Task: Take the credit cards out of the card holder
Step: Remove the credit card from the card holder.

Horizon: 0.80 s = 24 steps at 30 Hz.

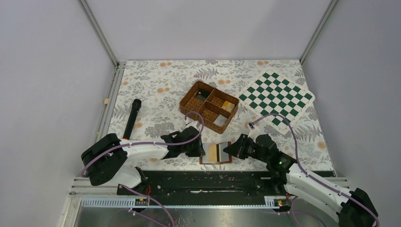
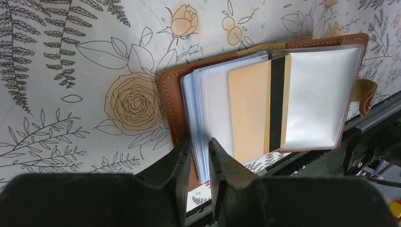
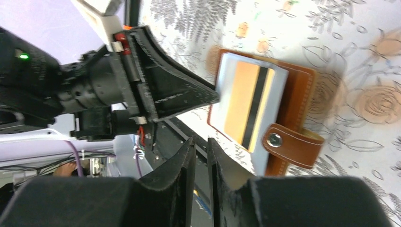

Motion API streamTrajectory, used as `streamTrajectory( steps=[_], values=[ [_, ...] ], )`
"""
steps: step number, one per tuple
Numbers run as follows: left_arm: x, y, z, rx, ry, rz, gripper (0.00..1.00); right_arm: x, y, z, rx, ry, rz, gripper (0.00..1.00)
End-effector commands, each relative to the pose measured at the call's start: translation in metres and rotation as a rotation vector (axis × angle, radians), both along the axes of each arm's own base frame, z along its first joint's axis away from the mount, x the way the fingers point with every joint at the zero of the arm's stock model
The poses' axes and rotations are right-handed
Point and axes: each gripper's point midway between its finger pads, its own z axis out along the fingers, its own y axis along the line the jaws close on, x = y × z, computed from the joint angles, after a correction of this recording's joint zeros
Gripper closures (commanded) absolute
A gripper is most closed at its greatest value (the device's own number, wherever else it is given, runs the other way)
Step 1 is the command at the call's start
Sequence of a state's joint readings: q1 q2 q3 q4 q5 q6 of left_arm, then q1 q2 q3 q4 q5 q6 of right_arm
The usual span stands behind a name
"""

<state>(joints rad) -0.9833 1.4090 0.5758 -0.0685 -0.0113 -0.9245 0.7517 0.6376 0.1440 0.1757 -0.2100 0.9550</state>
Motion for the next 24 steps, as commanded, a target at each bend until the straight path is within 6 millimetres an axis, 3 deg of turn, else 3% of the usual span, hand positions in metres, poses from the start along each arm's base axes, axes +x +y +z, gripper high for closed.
streamTrajectory(
  steps=[1,8,18,24],
  values=[
    [-0.01,0.02,-0.019,0.095,0.045,0.004,0.79,0.003,0.011,0.036,0.039,-0.021,0.036,0.77],
    [-0.011,0.021,-0.02,0.093,0.047,0.003,0.79,0.006,0.019,0.016,0.002,0.059,0.029,0.75],
    [-0.013,0.023,-0.023,0.099,0.052,-0.002,0.79,0.018,0.014,-0.041,-0.143,0.109,-0.009,0.46],
    [-0.015,0.024,-0.027,0.105,0.061,-0.006,0.79,0.017,0.018,-0.065,-0.162,0.136,0.009,0.44]
  ],
)
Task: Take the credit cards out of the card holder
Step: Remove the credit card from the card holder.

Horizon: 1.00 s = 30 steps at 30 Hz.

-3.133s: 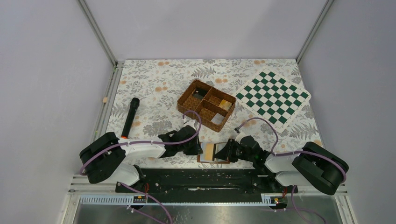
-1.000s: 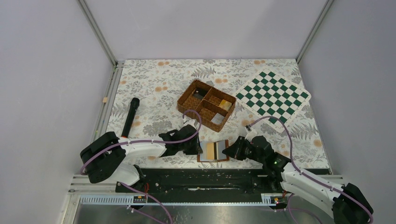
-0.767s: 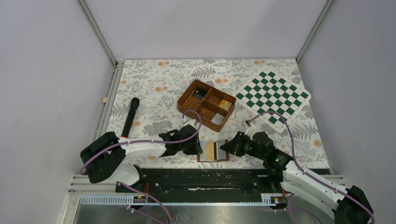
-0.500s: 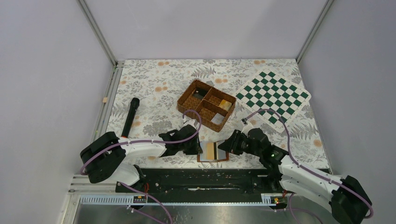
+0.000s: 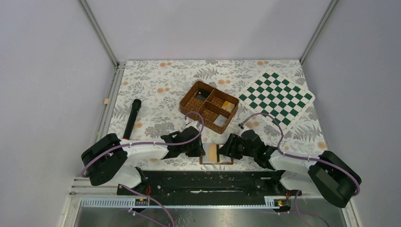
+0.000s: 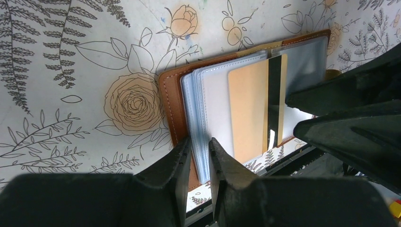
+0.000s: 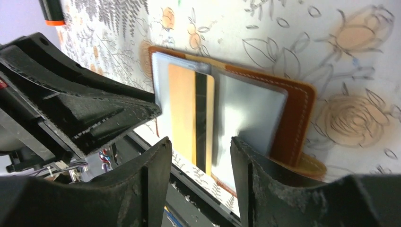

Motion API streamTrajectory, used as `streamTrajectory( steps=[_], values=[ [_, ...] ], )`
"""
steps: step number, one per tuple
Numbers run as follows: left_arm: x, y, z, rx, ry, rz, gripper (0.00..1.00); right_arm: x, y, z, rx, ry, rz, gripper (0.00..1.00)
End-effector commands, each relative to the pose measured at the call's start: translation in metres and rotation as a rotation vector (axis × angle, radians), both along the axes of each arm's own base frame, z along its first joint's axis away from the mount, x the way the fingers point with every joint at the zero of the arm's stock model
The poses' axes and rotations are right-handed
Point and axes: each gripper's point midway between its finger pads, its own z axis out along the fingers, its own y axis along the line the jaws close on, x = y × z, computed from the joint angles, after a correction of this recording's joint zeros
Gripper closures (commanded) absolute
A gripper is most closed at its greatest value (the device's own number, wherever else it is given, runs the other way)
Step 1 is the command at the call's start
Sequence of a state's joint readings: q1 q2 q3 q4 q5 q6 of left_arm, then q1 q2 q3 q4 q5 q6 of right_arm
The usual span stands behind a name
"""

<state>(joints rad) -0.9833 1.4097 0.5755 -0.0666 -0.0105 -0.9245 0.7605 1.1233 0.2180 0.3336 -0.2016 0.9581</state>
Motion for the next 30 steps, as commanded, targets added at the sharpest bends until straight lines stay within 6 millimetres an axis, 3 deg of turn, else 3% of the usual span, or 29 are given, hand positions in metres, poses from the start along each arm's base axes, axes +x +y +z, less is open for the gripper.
streamTrajectory(
  steps=[1,19,22,28,30],
  values=[
    [-0.015,0.024,-0.027,0.106,0.062,-0.007,0.79,0.006,0.007,-0.007,0.017,-0.044,0.018,0.44],
    [-0.016,0.024,-0.027,0.094,0.062,-0.002,0.79,-0.001,0.008,-0.024,0.085,-0.027,0.006,0.6],
    [-0.016,0.025,-0.028,0.098,0.063,-0.001,0.79,-0.001,0.007,-0.026,0.086,-0.027,0.002,0.69],
    [-0.017,0.027,-0.03,0.107,0.064,0.0,0.79,0.001,-0.001,-0.024,0.085,-0.047,-0.011,1.0],
    [-0.017,0.028,-0.03,0.11,0.064,0.0,0.79,0.001,-0.003,-0.023,0.081,-0.057,-0.009,1.0]
  ],
)
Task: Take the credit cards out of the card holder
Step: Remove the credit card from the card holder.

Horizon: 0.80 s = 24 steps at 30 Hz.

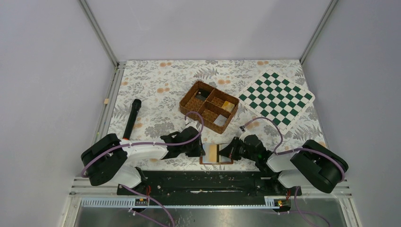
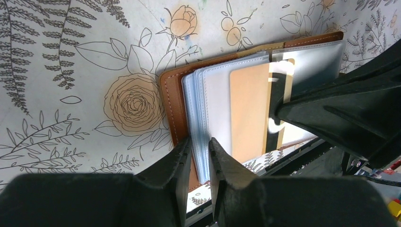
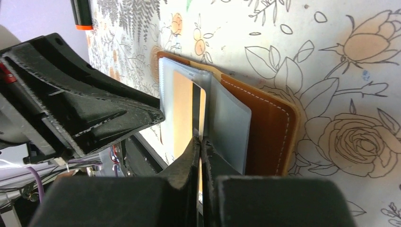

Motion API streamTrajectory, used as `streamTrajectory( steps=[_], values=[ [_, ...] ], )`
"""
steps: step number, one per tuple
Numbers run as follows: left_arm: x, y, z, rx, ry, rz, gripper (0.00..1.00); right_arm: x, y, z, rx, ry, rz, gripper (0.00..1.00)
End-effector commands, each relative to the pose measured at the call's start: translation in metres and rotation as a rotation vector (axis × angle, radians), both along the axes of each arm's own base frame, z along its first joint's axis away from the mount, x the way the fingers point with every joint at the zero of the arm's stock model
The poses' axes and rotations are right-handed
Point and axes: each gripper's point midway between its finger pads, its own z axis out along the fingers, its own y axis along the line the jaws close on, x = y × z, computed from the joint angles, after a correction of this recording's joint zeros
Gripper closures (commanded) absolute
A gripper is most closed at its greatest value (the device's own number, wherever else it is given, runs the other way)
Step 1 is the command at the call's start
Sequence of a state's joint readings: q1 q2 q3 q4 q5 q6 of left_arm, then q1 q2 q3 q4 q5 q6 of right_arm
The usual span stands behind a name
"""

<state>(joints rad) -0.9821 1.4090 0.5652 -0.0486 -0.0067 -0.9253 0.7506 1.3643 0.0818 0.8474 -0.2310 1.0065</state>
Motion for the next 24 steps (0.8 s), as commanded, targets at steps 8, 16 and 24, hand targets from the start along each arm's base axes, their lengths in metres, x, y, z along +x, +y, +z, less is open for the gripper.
streamTrajectory(
  steps=[8,16,24],
  values=[
    [-0.017,0.034,-0.028,0.133,0.058,0.007,0.79,-0.006,-0.022,-0.001,-0.071,-0.043,0.003,1.0],
    [-0.014,0.034,-0.021,0.131,0.043,0.012,0.79,-0.009,-0.041,0.012,-0.119,-0.08,-0.023,1.0],
    [-0.01,0.028,-0.007,0.101,0.021,0.012,0.79,-0.009,-0.049,0.043,-0.116,-0.14,-0.043,1.0]
  ],
)
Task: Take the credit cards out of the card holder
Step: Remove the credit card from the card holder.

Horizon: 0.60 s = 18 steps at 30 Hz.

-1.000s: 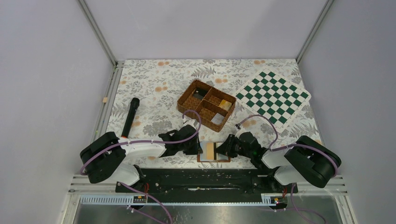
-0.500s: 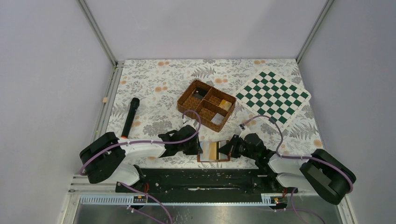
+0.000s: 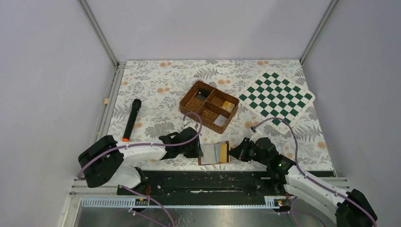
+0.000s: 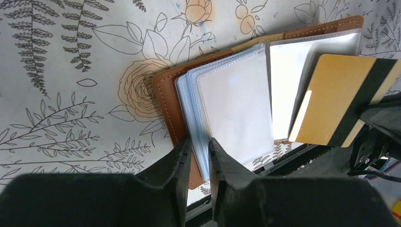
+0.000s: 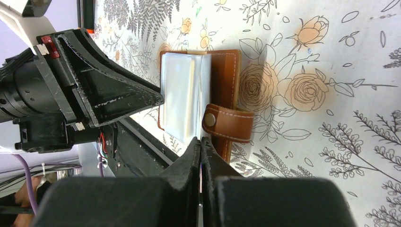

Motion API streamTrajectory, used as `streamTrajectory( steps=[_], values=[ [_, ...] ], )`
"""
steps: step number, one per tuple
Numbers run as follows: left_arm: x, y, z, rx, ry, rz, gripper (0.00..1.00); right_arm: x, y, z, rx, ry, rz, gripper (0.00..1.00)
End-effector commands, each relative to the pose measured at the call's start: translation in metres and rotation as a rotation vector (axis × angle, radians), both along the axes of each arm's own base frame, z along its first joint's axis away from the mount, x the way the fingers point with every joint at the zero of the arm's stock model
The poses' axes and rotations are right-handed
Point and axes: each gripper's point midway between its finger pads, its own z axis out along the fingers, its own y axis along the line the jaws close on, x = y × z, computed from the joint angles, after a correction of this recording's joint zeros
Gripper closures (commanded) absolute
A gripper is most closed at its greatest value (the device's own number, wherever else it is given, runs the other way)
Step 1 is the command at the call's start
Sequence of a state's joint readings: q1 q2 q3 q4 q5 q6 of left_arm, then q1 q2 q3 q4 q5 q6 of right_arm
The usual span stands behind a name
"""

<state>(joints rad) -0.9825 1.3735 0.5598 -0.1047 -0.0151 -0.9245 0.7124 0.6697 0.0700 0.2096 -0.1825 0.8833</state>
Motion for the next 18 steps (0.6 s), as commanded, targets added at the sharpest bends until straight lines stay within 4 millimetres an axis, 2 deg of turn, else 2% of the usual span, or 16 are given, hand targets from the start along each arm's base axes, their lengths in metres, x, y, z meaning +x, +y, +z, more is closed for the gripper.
streamTrajectory(
  steps=[1,11,18],
  values=[
    [-0.004,0.017,-0.005,0.068,0.007,0.007,0.79,0.003,-0.011,0.007,-0.066,-0.003,-0.028,1.0],
    [0.005,0.008,0.027,0.038,-0.044,-0.009,0.75,0.002,-0.009,0.032,-0.033,-0.015,-0.027,1.0],
    [0.01,0.005,0.048,-0.019,-0.078,0.022,0.67,0.0,-0.004,0.055,0.005,-0.042,0.0,1.0]
  ],
)
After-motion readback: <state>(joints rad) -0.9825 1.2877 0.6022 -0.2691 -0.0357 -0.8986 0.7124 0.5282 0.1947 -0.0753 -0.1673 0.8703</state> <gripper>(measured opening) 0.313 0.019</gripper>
